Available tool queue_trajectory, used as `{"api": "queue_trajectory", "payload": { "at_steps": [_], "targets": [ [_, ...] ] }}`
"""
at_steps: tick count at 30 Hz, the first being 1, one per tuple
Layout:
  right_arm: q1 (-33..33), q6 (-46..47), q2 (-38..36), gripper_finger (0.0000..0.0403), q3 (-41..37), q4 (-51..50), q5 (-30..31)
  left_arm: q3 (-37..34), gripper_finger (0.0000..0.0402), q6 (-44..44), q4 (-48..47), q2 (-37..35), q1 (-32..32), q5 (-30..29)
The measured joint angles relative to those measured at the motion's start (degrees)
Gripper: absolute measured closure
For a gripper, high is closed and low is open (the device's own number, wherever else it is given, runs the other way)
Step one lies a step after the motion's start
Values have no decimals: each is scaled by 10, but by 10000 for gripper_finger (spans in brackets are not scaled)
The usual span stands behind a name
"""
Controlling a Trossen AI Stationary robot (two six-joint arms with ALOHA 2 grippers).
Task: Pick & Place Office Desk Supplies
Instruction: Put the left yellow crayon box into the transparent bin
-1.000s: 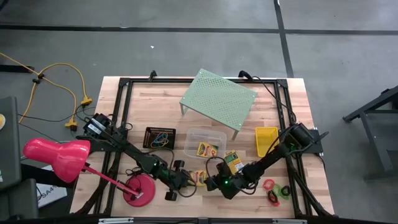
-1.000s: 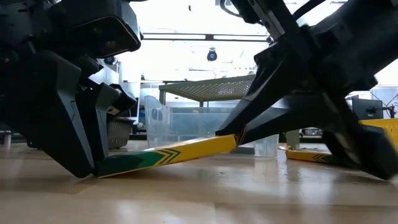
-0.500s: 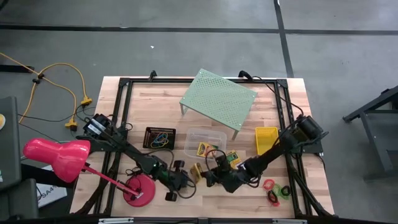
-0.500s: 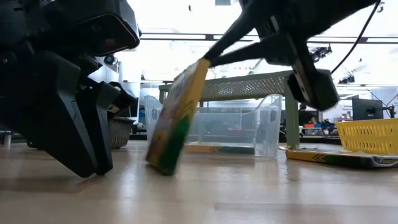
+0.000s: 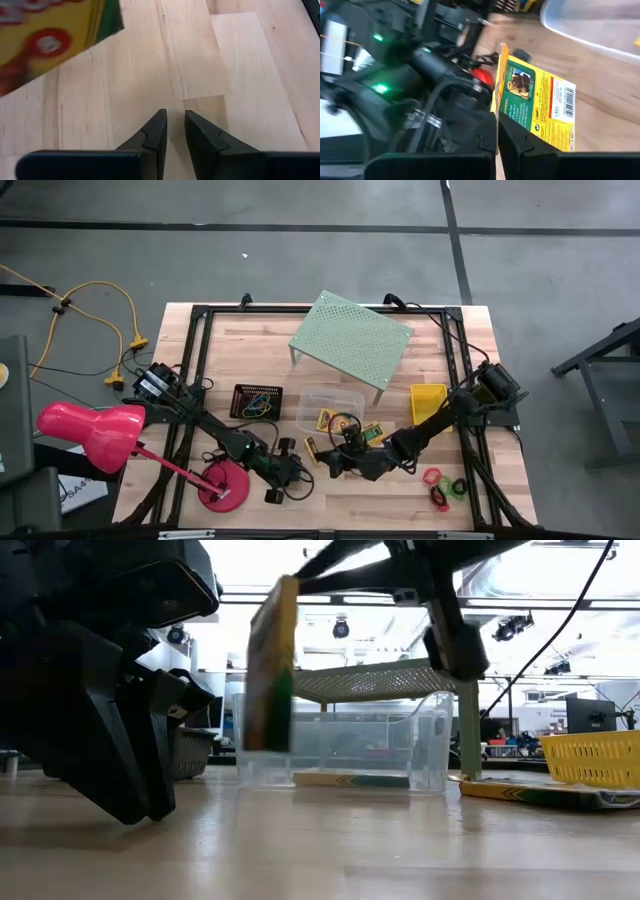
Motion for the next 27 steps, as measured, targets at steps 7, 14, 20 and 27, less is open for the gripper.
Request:
{"api": "queue_trajectory", "payload": {
  "at_steps": [7, 14, 20, 27],
  "targets": [
    [-6, -10, -5, 400, 0, 9, 13, 0, 338, -7, 2, 0, -16, 0],
    [-13, -24, -4, 400, 0, 16, 65, 0, 338, -9, 3, -1, -37, -12],
    [-18, -61, -4, 400, 0, 58, 115, 0, 338, -12, 3, -1, -47, -16],
    [-18, -103, -4, 400, 0, 105, 180, 0, 338, -13, 3, -2, -57, -17]
  ]
}}
